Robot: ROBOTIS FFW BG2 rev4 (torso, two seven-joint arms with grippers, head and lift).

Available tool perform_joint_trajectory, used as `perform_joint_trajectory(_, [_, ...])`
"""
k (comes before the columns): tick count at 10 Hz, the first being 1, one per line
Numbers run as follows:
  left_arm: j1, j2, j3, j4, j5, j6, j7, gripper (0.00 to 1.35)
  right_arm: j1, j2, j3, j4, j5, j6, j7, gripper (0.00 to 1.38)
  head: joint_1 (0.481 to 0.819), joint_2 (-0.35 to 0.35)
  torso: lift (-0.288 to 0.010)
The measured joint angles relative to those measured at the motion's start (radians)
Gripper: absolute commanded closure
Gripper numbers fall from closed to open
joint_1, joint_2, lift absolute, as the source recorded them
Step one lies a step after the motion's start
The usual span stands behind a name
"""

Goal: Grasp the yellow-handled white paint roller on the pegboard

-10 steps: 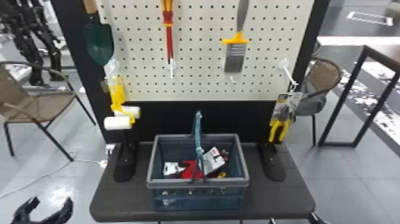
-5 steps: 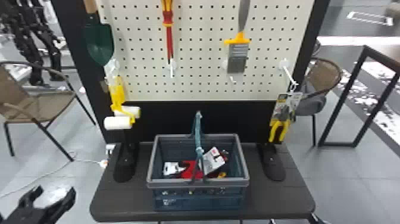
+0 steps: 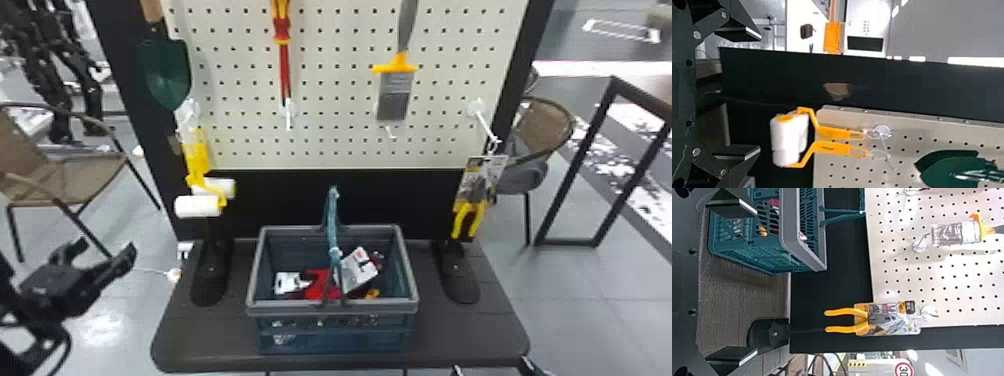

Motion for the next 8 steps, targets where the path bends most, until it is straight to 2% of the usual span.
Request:
perform_joint_trajectory(2, [-0.111, 0.07, -0.025, 0.116, 0.016, 0.003, -0.061, 0.27, -0.002, 0.005, 0.0, 0.003, 0.001, 0.0, 0.001, 0.07, 0.549, 0.0, -0.1])
perform_joint_trajectory(5, [-0.252, 0.178, -0.152, 0.315, 0.061, 0.0, -0.15, 0.26, -0.006, 0.009, 0.0, 0.007, 0.002, 0.0, 0.001, 0.07, 0.549, 0.0, -0.1])
perform_joint_trajectory(6, [-0.294, 0.203, -0.21, 0.369, 0.087, -0.004, -0.172, 0.25, -0.008, 0.01, 0.0, 0.009, 0.002, 0.0, 0.001, 0.07, 0.549, 0.0, -0.1])
perform_joint_trajectory(8, [-0.381, 0.232, -0.328, 0.463, 0.149, -0.018, -0.217, 0.23, -0.012, 0.011, 0.0, 0.014, 0.002, 0.0, 0.001, 0.07, 0.549, 0.0, -0.1])
